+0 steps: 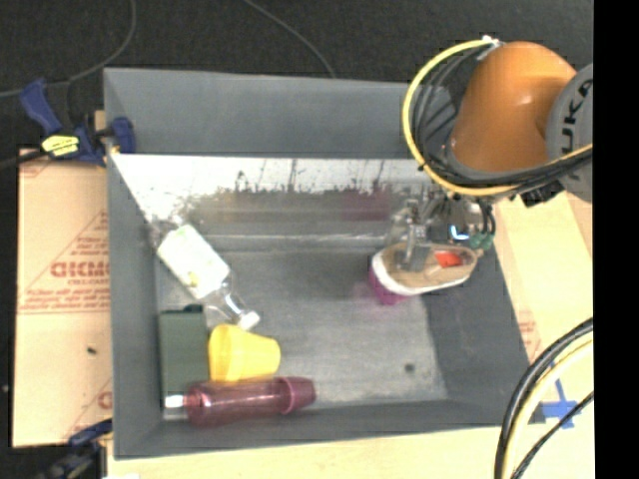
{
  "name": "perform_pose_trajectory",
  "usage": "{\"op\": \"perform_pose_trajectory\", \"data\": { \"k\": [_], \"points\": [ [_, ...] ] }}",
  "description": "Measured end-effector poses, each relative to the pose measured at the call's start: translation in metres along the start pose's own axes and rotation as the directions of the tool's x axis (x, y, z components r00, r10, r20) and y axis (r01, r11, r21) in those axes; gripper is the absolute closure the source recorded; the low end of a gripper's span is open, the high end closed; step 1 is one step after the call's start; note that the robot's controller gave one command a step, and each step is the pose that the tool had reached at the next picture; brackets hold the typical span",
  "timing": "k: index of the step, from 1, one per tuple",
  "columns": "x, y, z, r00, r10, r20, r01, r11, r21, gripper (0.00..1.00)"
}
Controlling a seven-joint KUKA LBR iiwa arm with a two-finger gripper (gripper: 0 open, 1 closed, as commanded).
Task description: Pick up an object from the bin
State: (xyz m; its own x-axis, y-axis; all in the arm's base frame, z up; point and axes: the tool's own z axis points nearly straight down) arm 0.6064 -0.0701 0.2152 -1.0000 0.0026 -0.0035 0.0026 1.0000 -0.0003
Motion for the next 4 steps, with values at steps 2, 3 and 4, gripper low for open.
{"op": "perform_pose_trajectory", "data": {
  "k": [2,3,4],
  "points": [
    [0.0,-0.011,-0.075,1.0,-0.002,-0.001,0.002,1.0,0.001,0.0],
    [-0.018,-0.019,-0.106,1.0,0.0,0.007,0.0,1.0,0.002,0.0],
    [0.008,-0.021,-0.173,1.0,-0.001,0.006,0.001,1.0,0.002,0.0]
  ]
}}
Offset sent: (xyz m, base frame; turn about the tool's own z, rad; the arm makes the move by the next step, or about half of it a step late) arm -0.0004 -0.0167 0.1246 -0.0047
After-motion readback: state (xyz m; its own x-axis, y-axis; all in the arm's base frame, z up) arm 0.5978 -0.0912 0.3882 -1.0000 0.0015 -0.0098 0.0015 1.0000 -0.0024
